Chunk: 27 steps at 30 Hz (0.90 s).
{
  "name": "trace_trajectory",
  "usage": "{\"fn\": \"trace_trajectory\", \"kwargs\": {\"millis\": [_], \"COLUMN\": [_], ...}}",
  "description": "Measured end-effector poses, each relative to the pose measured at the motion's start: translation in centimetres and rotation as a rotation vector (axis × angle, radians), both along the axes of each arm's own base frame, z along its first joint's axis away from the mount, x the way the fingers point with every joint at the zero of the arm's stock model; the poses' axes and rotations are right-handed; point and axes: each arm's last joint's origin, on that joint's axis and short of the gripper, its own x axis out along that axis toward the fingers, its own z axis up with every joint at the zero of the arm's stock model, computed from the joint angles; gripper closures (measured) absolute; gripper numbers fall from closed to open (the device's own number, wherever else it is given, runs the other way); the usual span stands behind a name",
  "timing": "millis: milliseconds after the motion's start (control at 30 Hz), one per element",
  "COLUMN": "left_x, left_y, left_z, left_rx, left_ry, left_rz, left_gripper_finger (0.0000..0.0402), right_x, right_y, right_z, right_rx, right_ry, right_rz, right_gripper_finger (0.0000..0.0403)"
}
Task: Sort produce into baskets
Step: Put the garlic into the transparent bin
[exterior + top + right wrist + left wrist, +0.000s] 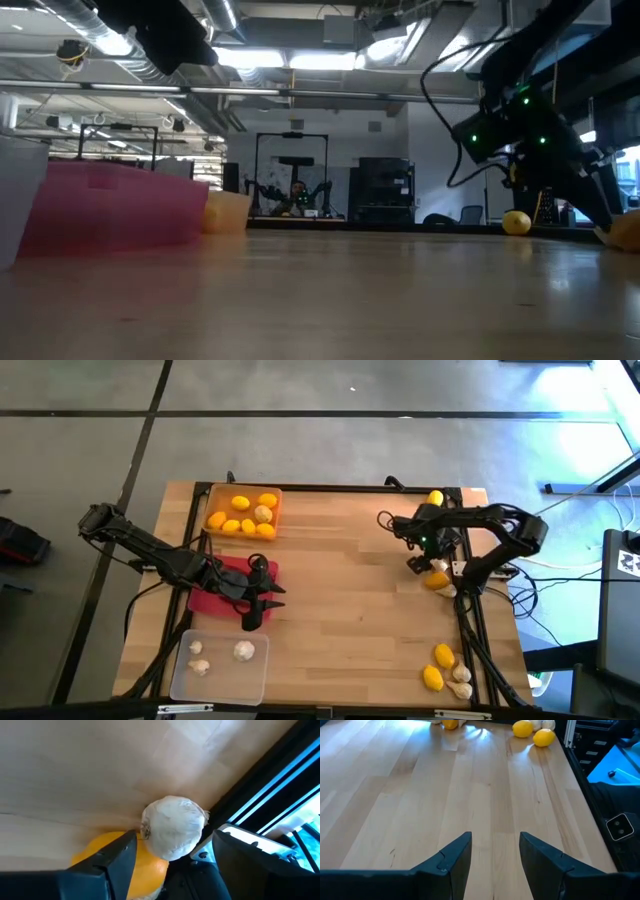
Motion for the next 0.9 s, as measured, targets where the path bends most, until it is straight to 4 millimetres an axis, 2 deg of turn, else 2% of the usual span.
{"fn": "trace_trajectory", "kwargs": {"millis": [233,567,733,900], "left_x": [0.0,0.0,0.0,0.1], "left_y": [0.0,0.0,0.0,0.0], "left_z": [0.0,0.0,0.0,0.2], "left_rx": [0.005,0.007,0.007,0.011], "left_ry": [0.0,0.0,-0.001,-0.021], "left_rz": [-0.003,-0.004,-0.005,-0.011], "left_gripper_finger": [0.024,0.024,0.024,0.024], "right_x": [0.5,0.6,0.7,1.3], "right_y": [-0.2,-0.4,-0.6,-1.0], "right_z": [-1.9,-2.5,-2.0,0.2], "right_rx": [0.079,0.089,0.039,-0.052], "right_ry": [0.077,0.099,0.077,-0.041], "right_rz": [0.035,0.112,0.152,0.161], "right_gripper_finger": [0.0178,0.028,0.0283,0.0281]}}
